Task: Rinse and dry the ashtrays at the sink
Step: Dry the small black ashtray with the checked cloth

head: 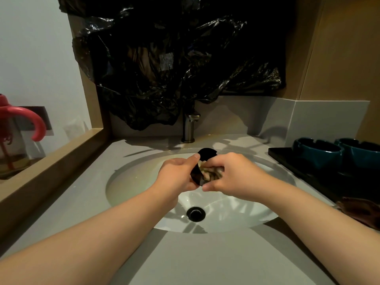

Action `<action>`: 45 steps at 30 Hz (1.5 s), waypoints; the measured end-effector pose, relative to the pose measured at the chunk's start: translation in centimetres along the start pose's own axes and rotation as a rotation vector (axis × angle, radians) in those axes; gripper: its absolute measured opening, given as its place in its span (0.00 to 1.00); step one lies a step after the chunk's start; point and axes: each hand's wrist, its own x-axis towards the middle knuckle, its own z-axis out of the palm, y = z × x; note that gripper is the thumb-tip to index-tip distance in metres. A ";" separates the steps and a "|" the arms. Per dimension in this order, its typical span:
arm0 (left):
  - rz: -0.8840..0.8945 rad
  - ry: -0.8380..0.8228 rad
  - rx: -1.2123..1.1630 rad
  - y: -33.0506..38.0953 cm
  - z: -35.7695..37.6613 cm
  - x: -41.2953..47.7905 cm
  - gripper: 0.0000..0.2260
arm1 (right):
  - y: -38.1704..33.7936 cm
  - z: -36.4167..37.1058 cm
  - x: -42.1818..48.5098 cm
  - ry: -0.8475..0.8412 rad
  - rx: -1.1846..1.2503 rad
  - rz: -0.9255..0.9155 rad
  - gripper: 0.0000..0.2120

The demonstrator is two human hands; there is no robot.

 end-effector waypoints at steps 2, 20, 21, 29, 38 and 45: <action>0.000 -0.003 -0.002 0.0 0.0 0.0 0.15 | 0.1 -0.1 0.1 0.012 0.088 0.048 0.17; 0.072 -0.069 -0.073 0.5 0.6 -0.8 0.13 | -0.3 -1.1 -0.3 0.099 0.328 0.030 0.11; 0.080 -0.048 -0.046 0.4 0.6 -0.8 0.12 | -0.2 -1.4 -0.3 0.044 0.188 0.000 0.12; -0.052 0.031 0.095 1.4 -0.7 -0.1 0.15 | 2.2 -3.7 -0.4 0.222 -0.417 -0.266 0.18; -0.063 0.063 0.132 0.8 -0.1 -0.1 0.15 | 2.6 0.7 2.1 0.016 -0.644 -0.353 0.15; 0.145 0.142 0.359 0.1 0.7 -0.6 0.19 | 0.7 -0.1 0.9 -0.082 -0.122 -0.023 0.11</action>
